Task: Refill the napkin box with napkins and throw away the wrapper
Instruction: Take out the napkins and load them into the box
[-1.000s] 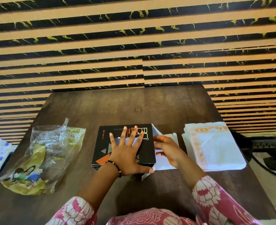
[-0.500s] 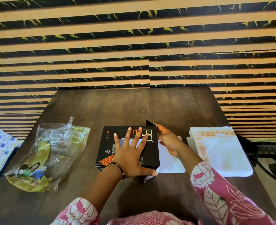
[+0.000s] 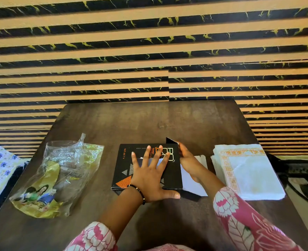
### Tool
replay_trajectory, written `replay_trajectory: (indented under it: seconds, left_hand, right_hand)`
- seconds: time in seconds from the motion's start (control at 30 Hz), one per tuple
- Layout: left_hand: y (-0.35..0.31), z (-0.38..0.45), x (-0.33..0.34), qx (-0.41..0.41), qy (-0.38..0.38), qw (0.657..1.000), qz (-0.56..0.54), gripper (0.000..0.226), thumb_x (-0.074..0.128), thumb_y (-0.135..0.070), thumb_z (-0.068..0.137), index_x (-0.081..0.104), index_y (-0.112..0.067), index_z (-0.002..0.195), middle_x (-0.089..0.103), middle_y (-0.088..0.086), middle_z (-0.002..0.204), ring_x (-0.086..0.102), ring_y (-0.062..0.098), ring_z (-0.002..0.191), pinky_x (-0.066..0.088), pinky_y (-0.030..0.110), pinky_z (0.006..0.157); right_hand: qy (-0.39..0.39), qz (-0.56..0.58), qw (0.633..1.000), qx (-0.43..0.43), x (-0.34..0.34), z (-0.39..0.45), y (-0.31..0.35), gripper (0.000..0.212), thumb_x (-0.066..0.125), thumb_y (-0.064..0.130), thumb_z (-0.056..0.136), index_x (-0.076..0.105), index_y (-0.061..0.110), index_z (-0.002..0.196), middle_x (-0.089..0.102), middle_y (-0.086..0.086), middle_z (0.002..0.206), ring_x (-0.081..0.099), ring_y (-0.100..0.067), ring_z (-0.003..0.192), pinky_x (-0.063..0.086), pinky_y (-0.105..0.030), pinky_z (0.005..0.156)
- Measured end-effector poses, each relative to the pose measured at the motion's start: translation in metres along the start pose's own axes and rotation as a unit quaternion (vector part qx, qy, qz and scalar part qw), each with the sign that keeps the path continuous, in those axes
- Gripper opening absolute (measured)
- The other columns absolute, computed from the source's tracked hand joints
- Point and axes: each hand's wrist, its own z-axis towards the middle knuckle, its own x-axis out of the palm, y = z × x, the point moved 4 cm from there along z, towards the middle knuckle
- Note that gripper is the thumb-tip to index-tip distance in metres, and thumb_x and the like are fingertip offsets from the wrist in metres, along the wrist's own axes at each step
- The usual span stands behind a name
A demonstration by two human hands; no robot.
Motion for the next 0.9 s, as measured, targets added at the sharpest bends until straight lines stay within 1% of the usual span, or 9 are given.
replay_trajectory:
  seconds: [0.1,0.2,0.3,0.4,0.53,0.63,0.67,0.77,0.9]
  left_hand:
    - [0.0,-0.002,-0.002,0.003,-0.012,1.0,-0.015,0.118,0.014,-0.096,0.047,-0.013,-0.033,0.144,-0.022,-0.003,0.155,-0.028,0.032,0.139,-0.013,0.073,0.102]
    - [0.0,-0.001,-0.003,0.0,-0.022,0.999,-0.035,0.109,0.012,-0.093,0.055,-0.011,-0.034,0.144,-0.021,-0.004,0.156,-0.027,0.031,0.14,-0.018,0.071,0.102]
    - [-0.001,-0.002,-0.003,-0.006,-0.036,0.998,-0.048,0.092,0.003,-0.084,0.067,-0.008,-0.035,0.144,-0.017,-0.004,0.157,-0.024,0.03,0.141,-0.018,0.069,0.103]
    - [-0.002,-0.003,-0.003,-0.01,-0.047,0.997,-0.06,0.081,-0.003,-0.074,0.074,-0.005,-0.035,0.145,-0.013,-0.005,0.157,-0.021,0.03,0.142,-0.015,0.069,0.104]
    - [-0.003,-0.005,-0.001,-0.01,-0.057,0.997,-0.054,0.077,-0.003,-0.07,0.077,-0.002,-0.034,0.145,-0.009,-0.005,0.158,-0.017,0.03,0.143,-0.014,0.068,0.104]
    - [-0.002,-0.004,0.0,-0.013,-0.06,0.997,-0.047,0.069,0.006,-0.067,0.085,0.001,-0.034,0.145,-0.006,-0.004,0.158,-0.015,0.031,0.143,-0.011,0.068,0.105]
    - [-0.002,-0.004,0.0,-0.013,-0.062,0.997,-0.046,0.068,0.009,-0.066,0.086,0.001,-0.034,0.145,-0.006,-0.004,0.158,-0.014,0.031,0.144,-0.009,0.068,0.106]
    - [-0.002,-0.004,-0.003,-0.012,-0.065,0.996,-0.056,0.067,0.015,-0.065,0.088,0.002,-0.034,0.145,-0.005,-0.005,0.158,-0.014,0.03,0.144,-0.008,0.069,0.107]
    - [-0.001,-0.002,-0.004,-0.009,-0.054,0.997,-0.052,0.069,0.014,-0.068,0.085,0.003,-0.035,0.145,-0.005,-0.007,0.158,-0.012,0.028,0.144,-0.009,0.067,0.106]
  right_hand:
    - [-0.05,0.064,0.997,-0.013,-0.005,-0.013,-0.016,0.053,0.039,0.002,0.095,0.032,0.031,0.138,0.047,0.005,0.132,0.044,-0.011,0.122,0.04,-0.031,0.103]
    - [-0.123,0.074,0.99,-0.007,-0.014,-0.031,-0.035,0.045,0.039,0.016,0.097,0.033,0.035,0.138,0.04,0.006,0.141,0.037,-0.015,0.132,0.028,-0.043,0.114]
    - [-0.153,0.024,0.988,0.009,-0.004,-0.055,-0.046,0.042,0.035,0.024,0.098,0.032,0.03,0.139,0.037,0.003,0.145,0.036,-0.02,0.134,0.026,-0.043,0.115]
    - [-0.154,0.044,0.987,0.027,0.022,-0.079,-0.051,0.04,0.033,0.016,0.099,0.034,0.016,0.138,0.039,-0.001,0.141,0.035,-0.021,0.135,0.029,-0.034,0.111]
    - [-0.172,0.013,0.985,0.02,0.042,-0.094,-0.049,0.039,0.031,0.015,0.099,0.035,0.008,0.137,0.042,-0.001,0.131,0.038,-0.016,0.126,0.028,-0.018,0.099]
    - [-0.199,0.023,0.98,0.019,0.042,-0.099,-0.051,0.039,0.029,0.017,0.099,0.041,0.0,0.132,0.048,-0.006,0.122,0.045,-0.017,0.111,0.042,-0.006,0.081]
    - [-0.199,0.037,0.979,0.031,0.042,-0.099,-0.052,0.039,0.031,0.02,0.099,0.042,0.001,0.131,0.049,-0.006,0.124,0.046,-0.019,0.112,0.043,-0.007,0.082]
    - [-0.19,0.099,0.975,0.061,0.041,-0.097,-0.038,0.034,0.03,0.026,0.099,0.041,0.013,0.129,0.047,-0.006,0.129,0.045,-0.019,0.12,0.033,-0.025,0.101]
    - [-0.175,-0.053,0.983,0.023,0.011,-0.101,-0.034,0.028,0.041,0.022,0.097,0.05,0.02,0.123,0.05,0.0,0.132,0.046,-0.009,0.114,0.035,-0.02,0.094]
